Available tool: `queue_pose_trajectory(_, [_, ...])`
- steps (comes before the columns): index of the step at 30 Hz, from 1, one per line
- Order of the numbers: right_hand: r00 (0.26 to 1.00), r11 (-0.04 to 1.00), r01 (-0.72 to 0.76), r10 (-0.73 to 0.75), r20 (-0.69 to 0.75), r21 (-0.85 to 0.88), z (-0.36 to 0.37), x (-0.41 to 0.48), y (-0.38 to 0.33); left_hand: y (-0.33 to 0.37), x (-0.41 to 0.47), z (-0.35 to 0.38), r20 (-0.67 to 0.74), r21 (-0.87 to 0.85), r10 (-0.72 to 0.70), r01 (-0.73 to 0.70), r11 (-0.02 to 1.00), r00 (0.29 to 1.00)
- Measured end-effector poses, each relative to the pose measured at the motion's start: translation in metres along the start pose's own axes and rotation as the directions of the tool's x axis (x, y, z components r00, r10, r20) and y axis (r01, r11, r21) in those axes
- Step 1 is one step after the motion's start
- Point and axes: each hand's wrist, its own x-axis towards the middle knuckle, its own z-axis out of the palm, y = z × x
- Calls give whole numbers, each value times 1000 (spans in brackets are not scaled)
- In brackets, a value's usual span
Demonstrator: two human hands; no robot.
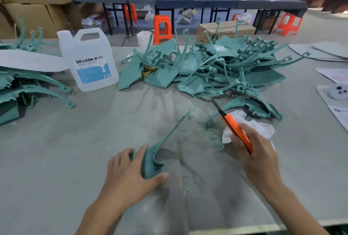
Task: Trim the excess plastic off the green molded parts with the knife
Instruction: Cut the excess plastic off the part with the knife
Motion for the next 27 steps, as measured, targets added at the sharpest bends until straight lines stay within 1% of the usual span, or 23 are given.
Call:
queue_pose_trajectory(2, [999,996,-40,40,-7,74,8,2,1,-8,-1,-10,47,-11,18,-18,1000,999])
queue_pose_trajectory(3, [998,993,-62,62,1,97,12,3,1,-9,-1,-13,43,-35,47,-46,998,998])
queue_pose_trajectory(5, [998,994,-62,62,6,92,22,2,-3,-1,3,-15,-27,-151,142,-144,978,990])
queue_pose_trajectory(7, [998,992,-60,59,17,108,32,-2,-12,14,13,-14,-124,-305,213,-241,921,969])
queue_pose_trajectory(10, [992,957,-127,116,59,259,47,-12,-25,44,39,-10,-194,-397,255,-314,863,947])
queue_pose_trajectory(14, [985,933,-174,170,40,315,53,-20,-25,82,72,-1,-196,-431,287,-345,834,938])
queue_pose_trajectory(17, [977,920,-209,213,23,332,52,-19,-23,92,85,11,-264,-377,257,-345,859,929])
queue_pose_trajectory(22, [989,952,-141,125,76,270,55,-21,-25,89,96,21,-243,-357,209,-288,889,947])
queue_pose_trajectory(27, [981,957,-149,111,161,247,57,-19,-22,88,97,27,-260,-327,215,-296,897,941])
